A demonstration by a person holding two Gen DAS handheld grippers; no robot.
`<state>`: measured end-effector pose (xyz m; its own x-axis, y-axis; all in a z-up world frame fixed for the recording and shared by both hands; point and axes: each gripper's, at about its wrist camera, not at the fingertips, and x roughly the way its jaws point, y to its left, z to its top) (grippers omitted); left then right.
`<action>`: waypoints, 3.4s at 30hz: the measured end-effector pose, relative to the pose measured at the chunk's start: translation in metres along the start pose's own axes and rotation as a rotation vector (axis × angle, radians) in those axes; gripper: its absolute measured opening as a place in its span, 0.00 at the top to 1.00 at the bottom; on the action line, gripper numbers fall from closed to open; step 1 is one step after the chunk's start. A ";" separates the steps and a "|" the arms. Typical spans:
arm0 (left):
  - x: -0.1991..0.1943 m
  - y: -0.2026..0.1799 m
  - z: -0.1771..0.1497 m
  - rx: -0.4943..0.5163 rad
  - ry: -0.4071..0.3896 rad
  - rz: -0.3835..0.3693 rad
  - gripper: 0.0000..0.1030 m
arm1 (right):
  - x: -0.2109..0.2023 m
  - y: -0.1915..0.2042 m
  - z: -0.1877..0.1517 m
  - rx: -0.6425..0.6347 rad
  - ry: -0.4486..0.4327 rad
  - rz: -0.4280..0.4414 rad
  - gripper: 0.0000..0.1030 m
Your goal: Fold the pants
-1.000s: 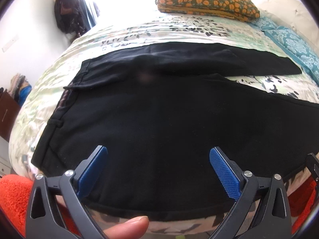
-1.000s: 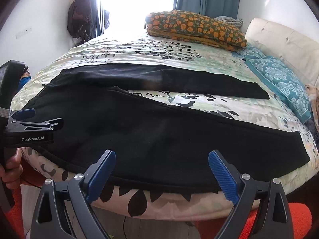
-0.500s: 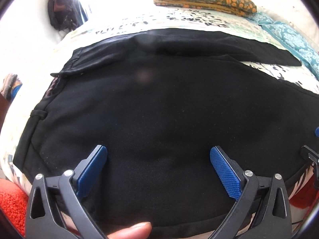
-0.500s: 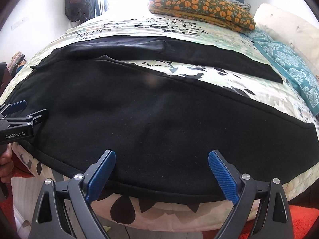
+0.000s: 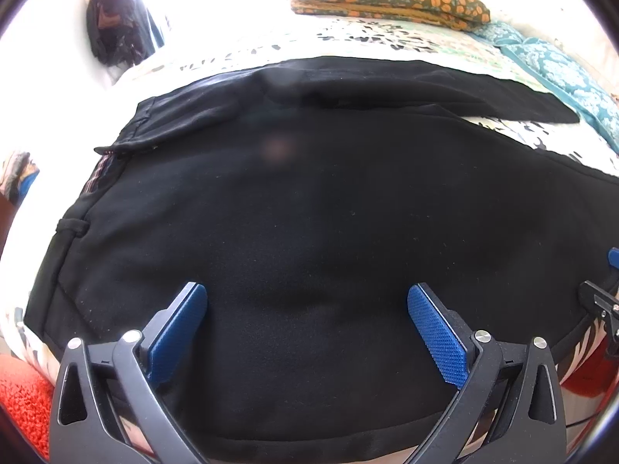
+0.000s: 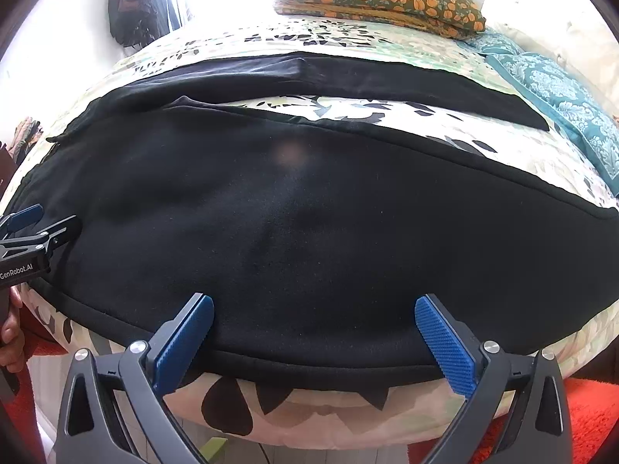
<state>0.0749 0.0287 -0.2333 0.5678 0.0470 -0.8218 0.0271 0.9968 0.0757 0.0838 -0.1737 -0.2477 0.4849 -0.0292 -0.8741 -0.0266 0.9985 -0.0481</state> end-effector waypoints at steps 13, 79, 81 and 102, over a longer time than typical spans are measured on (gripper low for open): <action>-0.036 0.113 0.016 -0.331 -0.029 -0.030 0.01 | -0.023 -0.025 0.005 0.110 -0.041 0.083 0.00; 0.070 -0.013 0.115 0.042 -0.005 0.059 0.03 | 0.007 -0.297 0.152 0.453 -0.040 0.063 0.00; 0.069 -0.022 0.106 0.075 -0.061 0.114 0.00 | 0.023 -0.350 0.183 0.497 -0.023 0.030 0.00; 0.075 -0.020 0.100 0.052 -0.114 0.108 0.01 | 0.135 -0.431 0.306 0.498 -0.025 -0.068 0.94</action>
<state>0.1996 0.0054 -0.2401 0.6590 0.1427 -0.7385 0.0023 0.9815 0.1917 0.4279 -0.5942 -0.1972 0.4921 -0.0995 -0.8649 0.4231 0.8956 0.1377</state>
